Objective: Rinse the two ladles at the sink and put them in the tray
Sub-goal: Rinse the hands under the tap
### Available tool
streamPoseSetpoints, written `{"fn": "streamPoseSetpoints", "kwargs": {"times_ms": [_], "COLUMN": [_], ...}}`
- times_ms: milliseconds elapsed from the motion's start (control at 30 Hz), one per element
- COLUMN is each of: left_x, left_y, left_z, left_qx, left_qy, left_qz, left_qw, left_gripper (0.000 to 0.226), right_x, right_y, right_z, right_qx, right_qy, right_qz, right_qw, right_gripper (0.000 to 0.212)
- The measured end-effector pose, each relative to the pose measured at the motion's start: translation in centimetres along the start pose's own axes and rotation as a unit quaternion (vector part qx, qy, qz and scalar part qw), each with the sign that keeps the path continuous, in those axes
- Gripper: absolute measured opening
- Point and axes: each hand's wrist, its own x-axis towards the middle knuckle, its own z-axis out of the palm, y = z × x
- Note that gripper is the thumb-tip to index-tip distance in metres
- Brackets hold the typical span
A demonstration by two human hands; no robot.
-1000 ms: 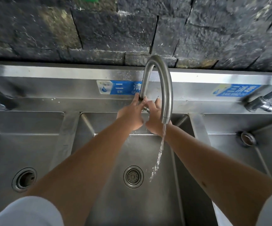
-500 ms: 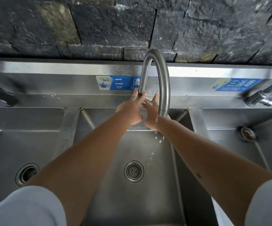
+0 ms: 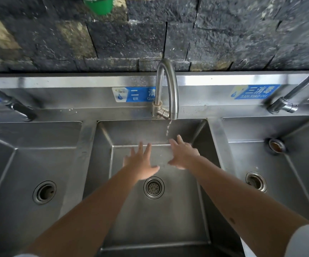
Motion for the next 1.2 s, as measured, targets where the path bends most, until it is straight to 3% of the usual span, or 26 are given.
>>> {"fn": "streamPoseSetpoints", "kwargs": {"times_ms": [100, 400, 867, 1200], "left_x": [-3.7, -10.4, -13.2, -11.5], "left_y": [-0.1, 1.8, 5.7, 16.7], "left_z": [2.6, 6.4, 8.6, 8.3], "left_qx": [0.014, 0.036, 0.07, 0.067], "left_qy": [-0.002, 0.005, -0.003, 0.03], "left_qz": [-0.006, 0.005, 0.0, 0.044], "left_qw": [1.0, 0.999, 0.998, 0.996], "left_gripper": [0.105, 0.112, 0.113, 0.105], "right_x": [-3.0, -9.4, -15.5, -17.9], "right_y": [0.6, 1.9, 7.6, 17.6], "right_z": [3.2, 10.2, 11.5, 9.4], "right_qx": [-0.036, -0.057, 0.013, 0.089], "right_qy": [-0.042, -0.098, -0.02, 0.001], "right_qz": [-0.005, -0.021, 0.012, 0.047], "right_qw": [0.998, 0.993, 1.0, 0.995], "right_gripper": [0.116, 0.133, 0.107, 0.114]}}
